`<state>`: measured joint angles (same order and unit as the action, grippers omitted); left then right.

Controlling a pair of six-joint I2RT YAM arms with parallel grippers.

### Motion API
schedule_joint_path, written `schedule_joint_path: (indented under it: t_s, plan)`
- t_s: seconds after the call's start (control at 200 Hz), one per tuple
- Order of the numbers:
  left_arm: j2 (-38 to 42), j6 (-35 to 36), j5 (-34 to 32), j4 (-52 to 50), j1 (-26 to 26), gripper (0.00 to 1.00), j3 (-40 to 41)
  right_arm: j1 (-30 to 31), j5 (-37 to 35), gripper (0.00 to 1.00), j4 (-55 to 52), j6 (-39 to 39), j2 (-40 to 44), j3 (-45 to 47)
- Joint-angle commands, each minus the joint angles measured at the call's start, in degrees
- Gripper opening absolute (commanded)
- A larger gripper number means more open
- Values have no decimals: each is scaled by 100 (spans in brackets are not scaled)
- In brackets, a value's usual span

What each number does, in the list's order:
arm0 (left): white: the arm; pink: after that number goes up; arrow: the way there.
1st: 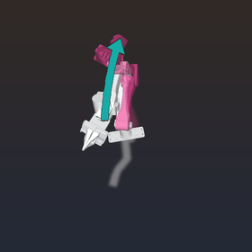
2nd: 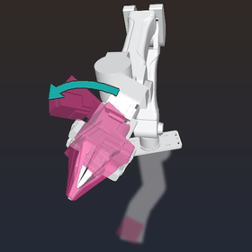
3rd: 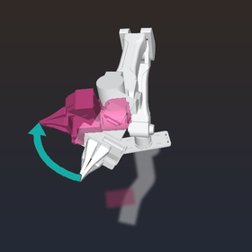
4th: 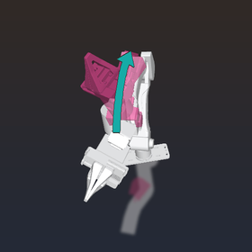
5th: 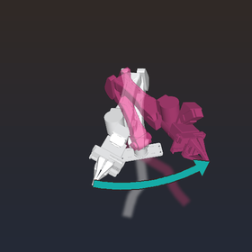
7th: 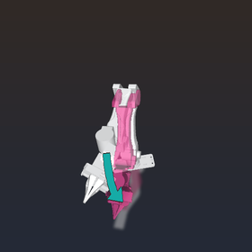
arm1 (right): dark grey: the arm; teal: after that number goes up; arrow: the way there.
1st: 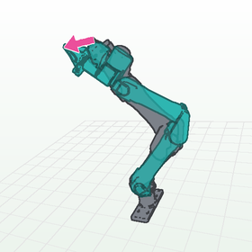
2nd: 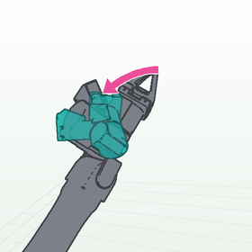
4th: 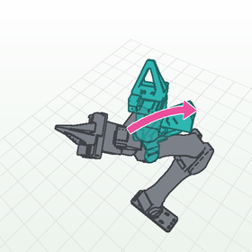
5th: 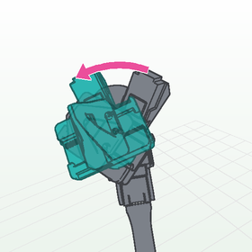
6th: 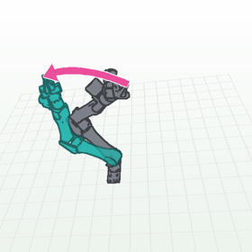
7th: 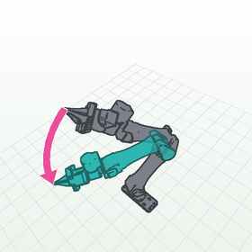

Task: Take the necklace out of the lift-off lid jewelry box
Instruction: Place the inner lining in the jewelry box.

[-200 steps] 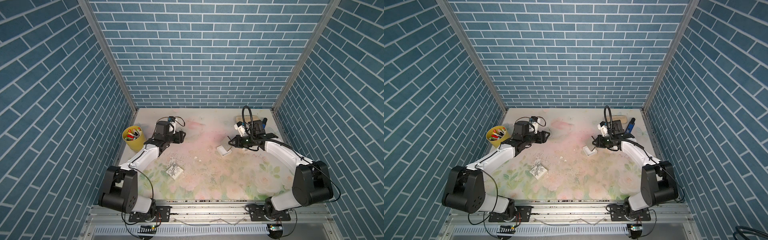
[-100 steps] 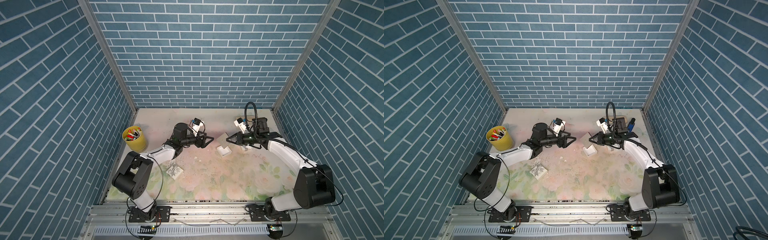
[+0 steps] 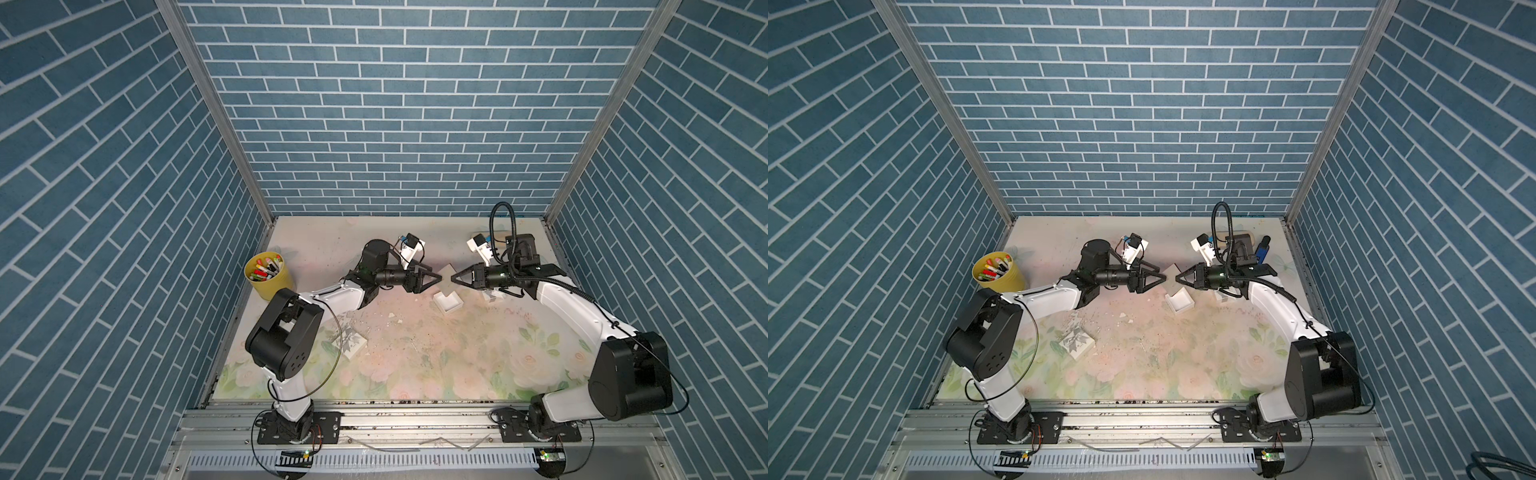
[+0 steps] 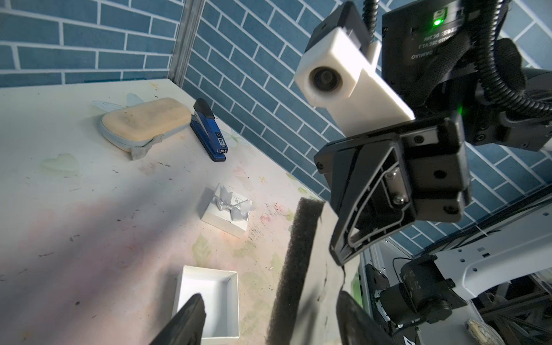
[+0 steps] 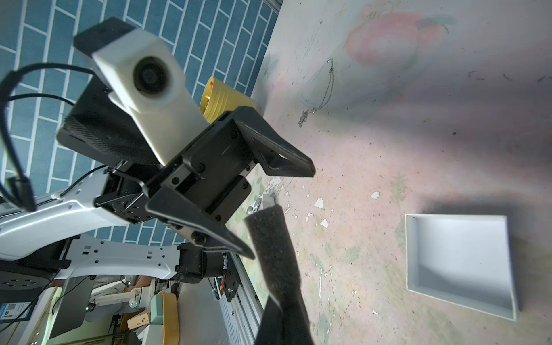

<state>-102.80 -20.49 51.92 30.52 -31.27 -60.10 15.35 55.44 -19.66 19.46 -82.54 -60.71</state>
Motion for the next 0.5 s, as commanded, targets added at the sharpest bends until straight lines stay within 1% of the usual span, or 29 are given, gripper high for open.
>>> schedule_joint_path:
  t_s: [0.0,0.13,0.25,0.305,0.355,0.385,0.43,0.495]
  plan:
    - [-51,-159,324,283,-5,63,-125,-6,177,0,74,-232,177,-196]
    - [-62,-231,355,293,19,54,-138,-8,119,0,27,-232,146,-214]
    - [-67,-326,379,367,59,38,-90,-2,-55,0,-55,-253,133,-246]
    - [-91,-359,426,388,68,32,-90,-5,-101,2,-80,-267,139,-244]
    - [-102,-386,448,393,75,27,-101,-3,-129,5,-97,-267,142,-241]
    - [-109,-390,461,400,76,26,-107,-6,-151,7,-111,-268,151,-234]
    - [-111,-403,454,415,76,26,-108,-6,-184,14,-146,-278,164,-231]
    - [-126,-437,455,453,84,24,-116,-5,-267,18,-210,-319,186,-227]
